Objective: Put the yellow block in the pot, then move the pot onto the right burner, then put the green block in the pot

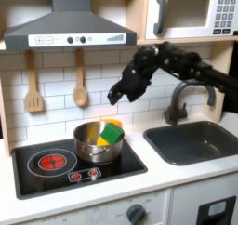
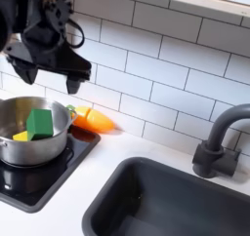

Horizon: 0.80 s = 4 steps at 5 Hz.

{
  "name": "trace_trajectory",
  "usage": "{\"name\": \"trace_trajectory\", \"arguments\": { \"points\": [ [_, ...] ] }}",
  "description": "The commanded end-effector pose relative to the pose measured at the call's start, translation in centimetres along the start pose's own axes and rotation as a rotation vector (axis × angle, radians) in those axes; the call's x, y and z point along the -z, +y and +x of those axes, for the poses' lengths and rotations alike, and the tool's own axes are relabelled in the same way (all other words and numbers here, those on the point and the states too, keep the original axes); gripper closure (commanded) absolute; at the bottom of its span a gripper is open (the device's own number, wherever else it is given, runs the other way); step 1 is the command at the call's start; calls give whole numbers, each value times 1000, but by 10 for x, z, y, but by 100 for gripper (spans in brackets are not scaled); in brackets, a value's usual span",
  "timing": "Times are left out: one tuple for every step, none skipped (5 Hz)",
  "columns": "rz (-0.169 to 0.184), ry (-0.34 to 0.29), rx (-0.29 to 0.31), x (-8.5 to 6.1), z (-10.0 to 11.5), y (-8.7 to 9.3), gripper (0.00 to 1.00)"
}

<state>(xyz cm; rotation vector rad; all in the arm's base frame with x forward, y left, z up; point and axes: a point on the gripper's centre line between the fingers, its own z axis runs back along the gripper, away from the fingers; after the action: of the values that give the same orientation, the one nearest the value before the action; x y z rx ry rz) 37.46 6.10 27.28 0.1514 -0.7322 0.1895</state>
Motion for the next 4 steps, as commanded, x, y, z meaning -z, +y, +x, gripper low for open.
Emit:
{"name": "trace_trajectory", "arguments": {
  "points": [
    [38, -162, 15, -35, 2, 5, 0],
    [58, -237, 4, -42, -4, 11, 0],
    [82, -310, -1, -52, -6, 15, 0],
    [102, -352, -10, -57, -7, 20, 0]
  ]
}}
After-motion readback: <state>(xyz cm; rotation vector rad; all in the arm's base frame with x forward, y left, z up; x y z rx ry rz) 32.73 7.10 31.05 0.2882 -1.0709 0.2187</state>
